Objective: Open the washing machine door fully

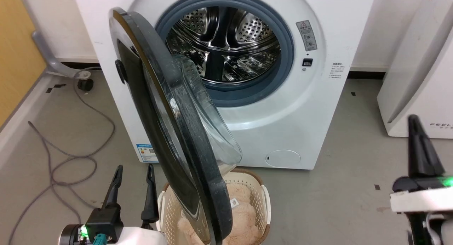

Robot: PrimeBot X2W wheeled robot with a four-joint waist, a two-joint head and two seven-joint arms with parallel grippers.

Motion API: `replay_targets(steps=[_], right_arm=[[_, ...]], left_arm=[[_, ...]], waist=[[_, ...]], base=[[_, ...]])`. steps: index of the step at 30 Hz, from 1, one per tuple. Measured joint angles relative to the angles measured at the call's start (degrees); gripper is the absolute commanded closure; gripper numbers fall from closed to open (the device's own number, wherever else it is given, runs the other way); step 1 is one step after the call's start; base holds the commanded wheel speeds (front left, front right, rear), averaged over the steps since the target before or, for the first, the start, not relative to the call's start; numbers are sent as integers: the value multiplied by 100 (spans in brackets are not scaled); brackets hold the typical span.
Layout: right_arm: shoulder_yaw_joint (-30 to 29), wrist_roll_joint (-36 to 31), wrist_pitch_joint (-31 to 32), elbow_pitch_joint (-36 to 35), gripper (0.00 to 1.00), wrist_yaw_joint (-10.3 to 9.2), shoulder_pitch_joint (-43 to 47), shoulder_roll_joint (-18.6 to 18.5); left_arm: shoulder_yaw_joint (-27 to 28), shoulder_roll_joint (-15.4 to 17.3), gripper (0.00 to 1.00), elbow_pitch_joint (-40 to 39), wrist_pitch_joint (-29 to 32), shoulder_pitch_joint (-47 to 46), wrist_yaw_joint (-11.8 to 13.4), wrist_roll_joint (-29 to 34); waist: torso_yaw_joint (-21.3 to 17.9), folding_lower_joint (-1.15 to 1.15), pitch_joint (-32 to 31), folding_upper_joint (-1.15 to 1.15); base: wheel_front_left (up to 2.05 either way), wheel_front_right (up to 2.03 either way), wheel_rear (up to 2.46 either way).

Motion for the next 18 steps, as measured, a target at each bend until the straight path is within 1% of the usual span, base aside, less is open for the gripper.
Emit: replay_targets(steps=[1, 3, 6, 8, 12, 18], right_arm=[[-213, -485, -2, -112, 100, 1, 65, 98], [-510, -1120, -3, -252, 100, 0, 274, 391], [-599, -2005, -2, -423, 100, 1, 620, 584], [-658, -2387, -3, -531, 100, 1, 797, 659], [-610, -2754, -2, -560, 100, 1, 1141, 790], [-354, -2806, -2, -353, 100, 1, 1428, 887]], left_arm=[[-5, 0, 0, -1, 0, 0, 1, 0], [-7, -1, 0, -7, 0, 1, 1, -7], [-4, 0, 0, -8, 0, 1, 1, -16], [-1, 0, 0, -8, 0, 2, 2, -18], [7, 0, 0, -3, 0, 6, 2, -18], [16, 0, 0, 15, 0, 34, 2, -18]], waist=[[-5, 0, 5, 0], [-19, 0, 10, 0], [-31, 0, 11, 0], [-44, 0, 10, 0], [-63, 0, 4, 0], [-104, 0, -21, 0]], base=[[0, 0, 0], [0, 0, 0], [0, 0, 0], [0, 0, 0], [0, 0, 0], [0, 0, 0]])
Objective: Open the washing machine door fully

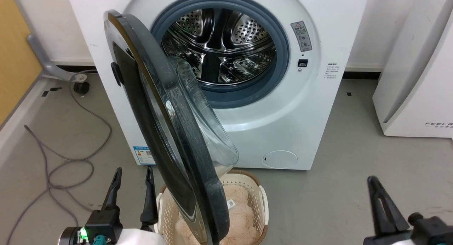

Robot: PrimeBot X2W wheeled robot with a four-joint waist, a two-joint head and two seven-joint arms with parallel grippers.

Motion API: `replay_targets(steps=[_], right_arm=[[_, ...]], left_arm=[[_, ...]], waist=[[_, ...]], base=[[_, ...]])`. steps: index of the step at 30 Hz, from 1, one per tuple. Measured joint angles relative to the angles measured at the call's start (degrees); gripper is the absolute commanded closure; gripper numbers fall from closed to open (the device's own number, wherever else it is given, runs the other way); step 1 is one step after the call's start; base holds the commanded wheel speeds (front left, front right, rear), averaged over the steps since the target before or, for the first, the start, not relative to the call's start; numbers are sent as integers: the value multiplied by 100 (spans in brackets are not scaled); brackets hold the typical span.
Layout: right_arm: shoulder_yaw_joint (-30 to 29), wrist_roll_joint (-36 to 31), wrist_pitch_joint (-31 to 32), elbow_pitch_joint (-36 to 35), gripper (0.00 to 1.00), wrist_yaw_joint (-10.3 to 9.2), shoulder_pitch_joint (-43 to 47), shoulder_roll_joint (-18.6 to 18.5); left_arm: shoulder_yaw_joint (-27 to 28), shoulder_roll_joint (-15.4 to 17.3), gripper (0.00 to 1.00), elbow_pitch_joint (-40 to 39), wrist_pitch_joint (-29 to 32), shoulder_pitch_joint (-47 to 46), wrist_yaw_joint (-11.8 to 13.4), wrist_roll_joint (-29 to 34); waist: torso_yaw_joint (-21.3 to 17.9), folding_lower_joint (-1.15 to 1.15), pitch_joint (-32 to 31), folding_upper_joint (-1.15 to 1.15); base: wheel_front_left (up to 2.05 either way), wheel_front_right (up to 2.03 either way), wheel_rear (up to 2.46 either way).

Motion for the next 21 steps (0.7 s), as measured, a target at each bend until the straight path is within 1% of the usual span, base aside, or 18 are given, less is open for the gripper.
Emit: replay_targets(steps=[1, 2, 12, 13, 14, 21], right_arm=[[24, -18, 0, 49, 75, 1, 25, 2], [31, -38, 0, 91, 0, 1, 34, 10], [57, 49, 0, 222, 0, 1, 33, 14], [49, 83, 0, 231, 0, 1, 33, 15], [45, 116, 0, 246, 0, 1, 33, 15], [18, 118, 0, 260, 0, 1, 34, 15]], left_arm=[[-3, 0, 0, 8, 0, 7, 0, -1], [0, 0, 0, 13, 0, 23, 1, -8], [34, 0, 0, 52, 0, 65, 66, -48], [37, 0, 56, 59, 0, 68, 67, -58], [46, 0, 100, 59, 0, 69, 70, -66], [198, 0, 100, -162, 0, 54, 90, 27]], waist=[[1, 0, -2, 0], [2, 0, -3, 0], [29, 0, 12, 0], [31, 0, 15, 0], [33, 0, 19, 0], [78, 0, 40, 0]], base=[[0, 0, 0], [0, 0, 0], [0, 0, 0], [0, 0, 0], [0, 0, 0], [0, 0, 0]])
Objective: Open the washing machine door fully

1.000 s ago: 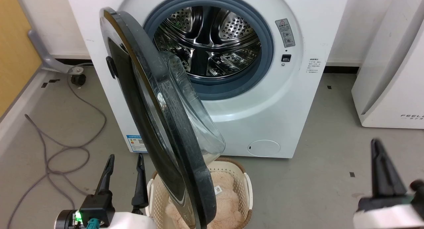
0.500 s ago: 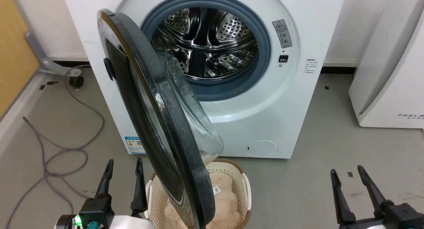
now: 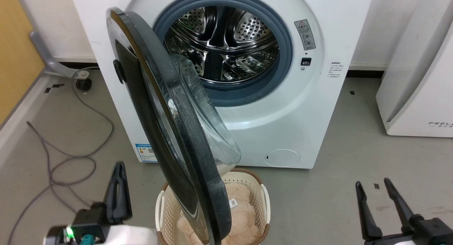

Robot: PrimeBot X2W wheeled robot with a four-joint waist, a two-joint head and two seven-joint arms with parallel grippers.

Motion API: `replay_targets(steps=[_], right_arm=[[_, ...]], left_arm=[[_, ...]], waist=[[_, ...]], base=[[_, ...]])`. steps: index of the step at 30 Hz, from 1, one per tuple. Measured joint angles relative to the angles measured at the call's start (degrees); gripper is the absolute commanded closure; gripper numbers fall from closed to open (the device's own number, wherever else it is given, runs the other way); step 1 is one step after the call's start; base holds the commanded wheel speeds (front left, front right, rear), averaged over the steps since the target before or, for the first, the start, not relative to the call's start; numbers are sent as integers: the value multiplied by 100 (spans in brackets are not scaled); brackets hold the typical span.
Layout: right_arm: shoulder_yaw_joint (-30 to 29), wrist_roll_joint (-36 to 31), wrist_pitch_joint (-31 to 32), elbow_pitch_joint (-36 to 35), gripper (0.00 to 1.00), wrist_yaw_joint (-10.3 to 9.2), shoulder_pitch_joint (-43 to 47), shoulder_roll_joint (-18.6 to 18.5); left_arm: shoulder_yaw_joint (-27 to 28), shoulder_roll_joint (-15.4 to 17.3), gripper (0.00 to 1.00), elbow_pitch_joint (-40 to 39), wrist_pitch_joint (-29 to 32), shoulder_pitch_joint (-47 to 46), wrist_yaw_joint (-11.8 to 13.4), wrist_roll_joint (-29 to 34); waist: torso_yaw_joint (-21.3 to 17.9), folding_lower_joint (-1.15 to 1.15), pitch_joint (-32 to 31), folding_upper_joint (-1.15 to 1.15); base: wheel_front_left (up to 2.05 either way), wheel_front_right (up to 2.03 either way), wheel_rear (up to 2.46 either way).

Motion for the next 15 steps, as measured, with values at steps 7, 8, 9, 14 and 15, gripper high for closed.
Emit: replay_targets(steps=[7, 8, 9, 14, 15], right_arm=[[-113, 47, 0, -227, 0, 0, 0, 2], [-110, 48, -1, -241, 0, 0, 1, 2], [-108, 49, 0, -247, 0, 0, 1, 2], [-92, 49, 0, -249, 0, 0, 2, 2], [-90, 49, -1, -250, 0, 0, 2, 2]], left_arm=[[129, 3, 100, -1081, -1, -466, -49, 252], [110, 3, 100, -1251, -5, -517, -52, 277], [73, 3, 100, -1408, -5, -561, -56, 310], [-271, 3, 100, -2124, -7, -732, -100, 478], [-372, 2, 100, -2228, -7, -763, -111, 501]], waist=[[42, 0, 54, 0], [40, 0, 59, 0], [35, 0, 64, 0], [10, 0, 82, 0], [4, 0, 86, 0]], base=[[0, 0, 0], [0, 0, 0], [0, 0, 0], [0, 0, 0], [0, 0, 0]])
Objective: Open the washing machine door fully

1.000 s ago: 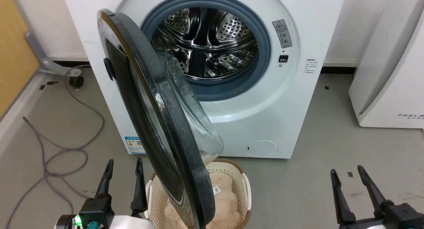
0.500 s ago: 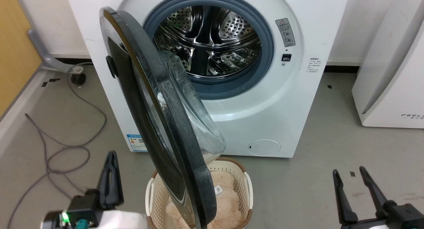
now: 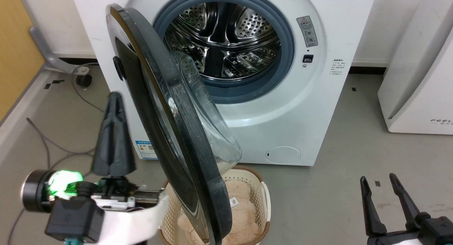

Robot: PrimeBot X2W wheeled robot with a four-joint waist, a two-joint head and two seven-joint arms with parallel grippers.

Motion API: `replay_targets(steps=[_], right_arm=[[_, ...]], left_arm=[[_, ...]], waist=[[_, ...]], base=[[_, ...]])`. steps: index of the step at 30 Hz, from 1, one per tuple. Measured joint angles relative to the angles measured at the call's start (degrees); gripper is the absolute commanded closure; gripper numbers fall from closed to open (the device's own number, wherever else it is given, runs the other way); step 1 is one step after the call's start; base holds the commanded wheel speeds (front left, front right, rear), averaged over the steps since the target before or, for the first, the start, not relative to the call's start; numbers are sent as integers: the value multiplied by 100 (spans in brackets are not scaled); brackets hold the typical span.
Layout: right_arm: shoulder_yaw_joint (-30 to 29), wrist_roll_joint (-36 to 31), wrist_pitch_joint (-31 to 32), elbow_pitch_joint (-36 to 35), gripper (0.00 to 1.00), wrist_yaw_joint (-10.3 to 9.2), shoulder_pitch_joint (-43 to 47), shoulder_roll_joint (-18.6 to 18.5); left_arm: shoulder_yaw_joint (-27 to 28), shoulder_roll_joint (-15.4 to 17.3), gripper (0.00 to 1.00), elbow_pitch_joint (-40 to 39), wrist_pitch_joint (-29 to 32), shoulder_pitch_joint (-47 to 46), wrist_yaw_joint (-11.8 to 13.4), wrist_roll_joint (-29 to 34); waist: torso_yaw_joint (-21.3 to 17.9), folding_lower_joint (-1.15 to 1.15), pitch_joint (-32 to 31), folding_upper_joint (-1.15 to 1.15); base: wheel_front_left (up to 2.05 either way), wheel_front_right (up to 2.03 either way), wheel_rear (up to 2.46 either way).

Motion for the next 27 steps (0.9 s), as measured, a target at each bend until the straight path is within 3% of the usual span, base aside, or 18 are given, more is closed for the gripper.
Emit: replay_targets(steps=[8, 14, 27], right_arm=[[33, 0, 0, 1, 0, 0, 3, 0], [47, 0, 1, 0, 0, 0, 4, 0], [48, 8, 1, 0, 0, 0, 23, 0]], left_arm=[[-945, -4, 100, -319, 0, -179, -275, 34], [-1553, -5, 100, -347, 0, -185, -298, 45], [-2872, -7, 100, 431, 0, 225, -501, -54]], waist=[[-42, 0, -10, 0], [-59, 0, -10, 0], [-24, 0, 5, 0]], base=[[0, 0, 0], [0, 0, 0], [0, 0, 0]])
